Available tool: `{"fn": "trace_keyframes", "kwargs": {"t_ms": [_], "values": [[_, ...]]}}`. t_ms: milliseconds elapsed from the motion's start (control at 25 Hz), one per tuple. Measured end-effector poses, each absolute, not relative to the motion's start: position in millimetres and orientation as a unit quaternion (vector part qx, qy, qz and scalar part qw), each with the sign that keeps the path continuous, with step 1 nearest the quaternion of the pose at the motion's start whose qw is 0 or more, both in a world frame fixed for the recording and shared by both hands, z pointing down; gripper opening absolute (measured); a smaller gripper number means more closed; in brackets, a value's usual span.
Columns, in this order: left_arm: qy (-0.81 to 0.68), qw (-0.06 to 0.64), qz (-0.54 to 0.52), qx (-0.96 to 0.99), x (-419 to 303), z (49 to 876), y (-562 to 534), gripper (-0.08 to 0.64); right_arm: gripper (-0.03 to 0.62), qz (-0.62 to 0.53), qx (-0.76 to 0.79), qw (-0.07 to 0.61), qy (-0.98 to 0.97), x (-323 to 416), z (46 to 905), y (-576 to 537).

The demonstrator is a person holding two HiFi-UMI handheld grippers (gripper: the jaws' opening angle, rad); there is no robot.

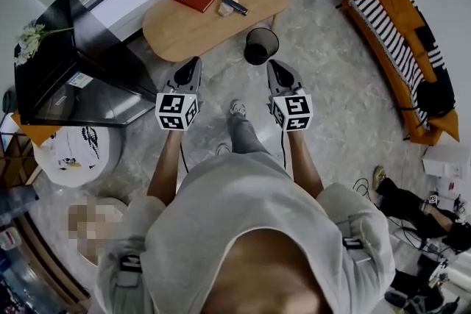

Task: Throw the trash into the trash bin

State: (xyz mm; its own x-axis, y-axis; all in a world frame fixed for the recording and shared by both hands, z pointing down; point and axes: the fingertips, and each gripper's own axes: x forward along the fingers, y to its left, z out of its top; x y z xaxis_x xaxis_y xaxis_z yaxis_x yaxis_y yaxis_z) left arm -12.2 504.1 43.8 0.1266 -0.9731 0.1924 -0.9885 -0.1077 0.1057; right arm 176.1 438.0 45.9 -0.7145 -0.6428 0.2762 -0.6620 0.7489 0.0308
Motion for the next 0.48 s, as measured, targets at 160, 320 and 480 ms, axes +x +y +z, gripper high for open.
{"fn": "trace_keyframes", "kwargs": {"t_ms": [160, 320, 480], "values": [[-0.664, 0.112, 0.038, 0.738, -25.4, 53.4, 482.4, 0.021, 0.029, 0.039, 0.347, 0.136, -0.927, 161.8, 56.2, 412.8], [-0.668, 0.115, 0.041, 0.734, -38.9, 58.6, 444.8, 0.021, 0.029, 0.047, 0.336, 0.133, -0.931, 141.3, 58.4, 377.2], [-0.671, 0.111, 0.045, 0.732, -51.5, 53.6, 387.8, 0.021, 0.029, 0.047, 0.326, 0.130, -0.935, 125.4, 57.8, 323.2]]}}
